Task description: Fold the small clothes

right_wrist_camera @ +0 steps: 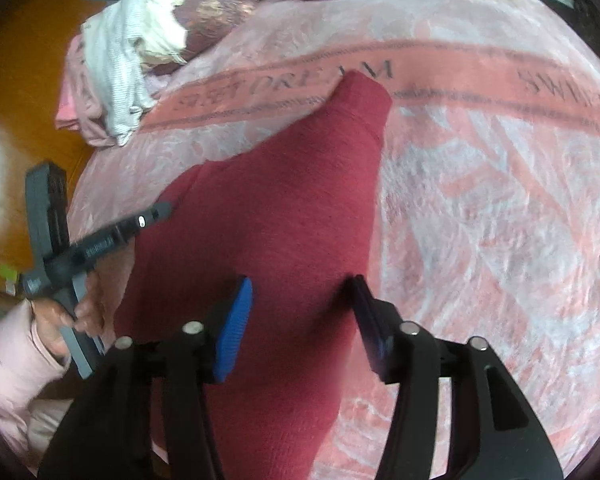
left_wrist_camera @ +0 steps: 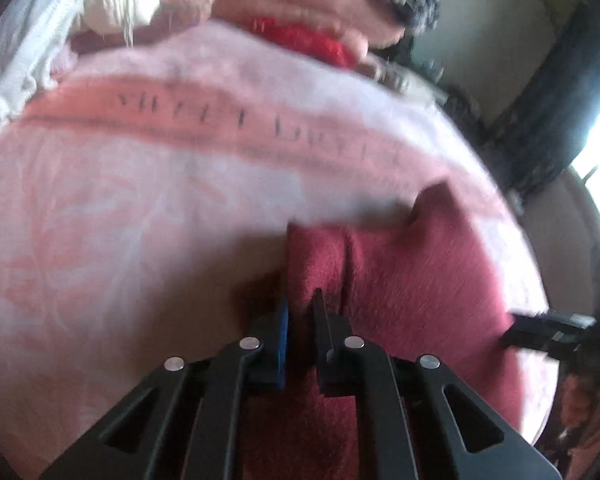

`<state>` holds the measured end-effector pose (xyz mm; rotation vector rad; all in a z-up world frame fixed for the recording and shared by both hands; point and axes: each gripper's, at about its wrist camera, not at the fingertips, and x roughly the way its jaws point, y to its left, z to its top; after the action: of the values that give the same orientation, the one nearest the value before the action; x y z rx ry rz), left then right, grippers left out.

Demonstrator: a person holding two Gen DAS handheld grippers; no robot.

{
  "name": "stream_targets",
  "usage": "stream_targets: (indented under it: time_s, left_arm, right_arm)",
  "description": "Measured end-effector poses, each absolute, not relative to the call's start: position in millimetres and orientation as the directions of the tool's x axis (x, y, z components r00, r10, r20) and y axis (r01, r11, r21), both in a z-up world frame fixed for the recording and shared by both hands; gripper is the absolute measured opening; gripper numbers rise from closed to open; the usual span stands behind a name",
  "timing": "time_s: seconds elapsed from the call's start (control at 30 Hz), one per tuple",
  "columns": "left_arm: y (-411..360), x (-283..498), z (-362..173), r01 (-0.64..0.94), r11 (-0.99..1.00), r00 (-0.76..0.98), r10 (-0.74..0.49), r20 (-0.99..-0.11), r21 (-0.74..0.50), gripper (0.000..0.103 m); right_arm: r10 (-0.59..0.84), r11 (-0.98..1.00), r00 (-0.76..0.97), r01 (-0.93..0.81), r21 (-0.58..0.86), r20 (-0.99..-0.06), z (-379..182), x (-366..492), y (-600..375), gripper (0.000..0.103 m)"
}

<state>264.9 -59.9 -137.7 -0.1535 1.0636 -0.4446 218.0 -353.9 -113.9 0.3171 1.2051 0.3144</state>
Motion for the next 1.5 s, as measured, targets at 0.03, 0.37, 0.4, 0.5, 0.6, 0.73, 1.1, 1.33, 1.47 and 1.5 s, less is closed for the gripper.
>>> stream_targets:
  time_s: [0.03, 0.37, 0.4, 0.5, 0.6, 0.73, 1.1, 1.33, 1.47, 1.5]
  left_arm:
    - [-61.8, 264.4, -143.0, 0.273, 0.906, 0.406, -0.413, -0.815, -0.323, 0.014]
    - [-55.5, 229.8, -87.7, 0.274, 0.898, 0.517, -0.439, -0.735, -0.344, 0.041]
    - [-57.0, 217.2, -84.9, 0.302, 0.881, 0.496, -0.472, -0.729, -0.365, 0.041]
    - [-68.7, 195.8, -90.7, 0.349, 0.868, 0.451, -0.487, -0.748, -0.354, 0.041]
    - [-82.5, 185.7, -112.7, 0.382, 0.873, 0.401, -0.452, -0.797, -0.303, 0.041]
    - [-86.2, 184.2, -141.6, 0.426, 0.880, 0.414, -0.396, -0.820, -0.210, 0.037]
    - [-57.5, 144.0, -66.4, 0.187, 0.956, 0.522, -0.292, -0.801, -0.227, 0.086]
    - [-52.9, 95.0, -34.5, 0.212, 0.971, 0.528, -0.206, -0.824, -0.107, 0.099]
    - [-59.2, 64.9, -33.5, 0.230, 0.972, 0.517, -0.162, -0.840, -0.047, 0.099]
    - [-60.9, 57.7, -34.1, 0.222, 0.974, 0.527, -0.154, -0.835, -0.040, 0.099]
  right_arm:
    - [0.401, 0.913, 0.323, -0.061, 0.404, -0.857, -117.7, 217.6, -354.8, 0.055]
    - [0.491, 0.869, 0.359, -0.132, 0.477, -0.794, -69.6, 169.5, -369.0, 0.042]
    - [0.516, 0.856, 0.346, -0.172, 0.488, -0.784, -64.6, 159.8, -361.6, 0.042]
    - [0.519, 0.855, 0.295, -0.196, 0.481, -0.802, -70.6, 142.8, -343.5, 0.042]
    - [0.471, 0.881, 0.249, -0.172, 0.440, -0.846, -95.8, 139.4, -337.5, 0.037]
    - [0.467, 0.884, 0.245, -0.142, 0.445, -0.849, -114.0, 137.9, -341.5, 0.032]
    - [0.315, 0.947, 0.388, -0.070, 0.313, -0.866, -27.2, 93.8, -331.8, 0.068]
    - [0.267, 0.958, 0.454, -0.028, 0.286, -0.850, -4.2, 39.5, -325.6, 0.091]
    - [0.223, 0.969, 0.462, -0.013, 0.245, -0.858, -7.7, 21.4, -316.2, 0.091]
    - [0.233, 0.964, 0.461, 0.005, 0.265, -0.856, -9.9, 18.0, -317.0, 0.091]
